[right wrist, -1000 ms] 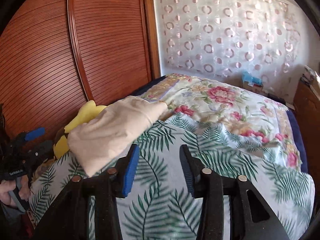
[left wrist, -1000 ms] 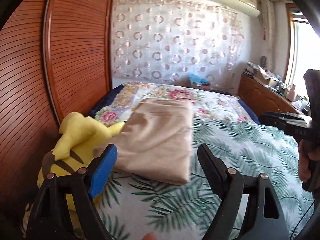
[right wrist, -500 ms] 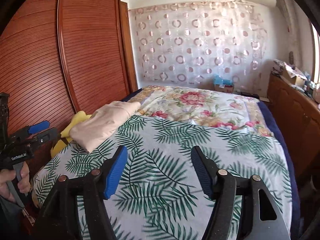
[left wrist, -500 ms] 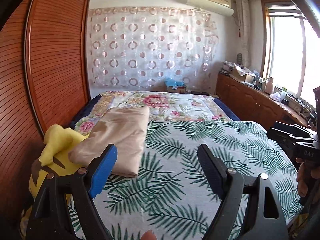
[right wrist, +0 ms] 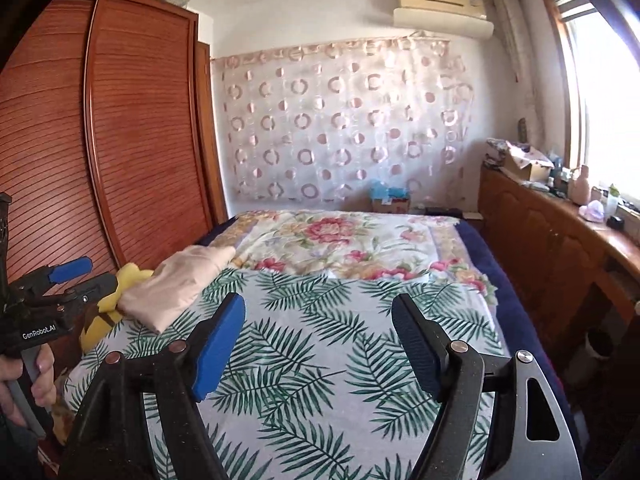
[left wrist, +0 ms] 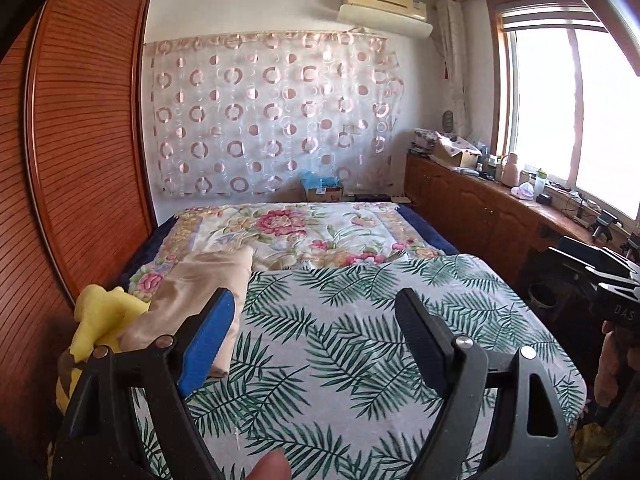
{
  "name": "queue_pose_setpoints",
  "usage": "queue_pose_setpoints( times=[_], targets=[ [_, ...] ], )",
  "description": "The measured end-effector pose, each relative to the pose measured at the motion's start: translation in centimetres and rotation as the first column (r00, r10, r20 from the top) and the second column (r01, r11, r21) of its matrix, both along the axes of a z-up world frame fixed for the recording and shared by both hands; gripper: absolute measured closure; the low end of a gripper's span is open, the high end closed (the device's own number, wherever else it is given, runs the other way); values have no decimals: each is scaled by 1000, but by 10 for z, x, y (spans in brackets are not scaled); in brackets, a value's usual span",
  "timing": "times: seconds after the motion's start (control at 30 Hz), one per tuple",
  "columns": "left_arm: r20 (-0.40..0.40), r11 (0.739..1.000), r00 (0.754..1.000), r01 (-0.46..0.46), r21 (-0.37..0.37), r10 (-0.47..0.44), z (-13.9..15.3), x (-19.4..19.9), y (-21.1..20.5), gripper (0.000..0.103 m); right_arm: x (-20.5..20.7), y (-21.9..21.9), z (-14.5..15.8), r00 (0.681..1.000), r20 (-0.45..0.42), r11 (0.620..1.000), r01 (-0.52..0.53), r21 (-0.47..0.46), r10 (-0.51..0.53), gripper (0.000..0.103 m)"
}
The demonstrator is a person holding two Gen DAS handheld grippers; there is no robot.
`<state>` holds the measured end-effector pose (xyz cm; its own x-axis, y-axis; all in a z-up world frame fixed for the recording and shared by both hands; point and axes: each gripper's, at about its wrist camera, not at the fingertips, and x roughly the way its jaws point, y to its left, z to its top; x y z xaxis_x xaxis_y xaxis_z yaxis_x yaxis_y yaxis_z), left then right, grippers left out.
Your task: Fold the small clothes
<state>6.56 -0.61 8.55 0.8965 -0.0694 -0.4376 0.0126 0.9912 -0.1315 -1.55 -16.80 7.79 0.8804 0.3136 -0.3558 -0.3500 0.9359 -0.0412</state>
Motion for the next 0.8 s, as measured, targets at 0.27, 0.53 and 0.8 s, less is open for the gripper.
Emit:
queue_pose_setpoints(
  times=[0.27,0.53,0.8],
  targets=[
    [33,1000,999,22,6,-22,23,-4,-12,20,-32,5,7,997,59,999,43,8,-43,25],
    [62,1000,998,9,5,-10,29,-14,-15,20,-29,7,-4,996,66,998,56,18,-57,25],
    [68,1000,998,-2,10,1,30,-16,-15,20,-21,1,-2,996,66,998,62,26,-63,25]
  ],
)
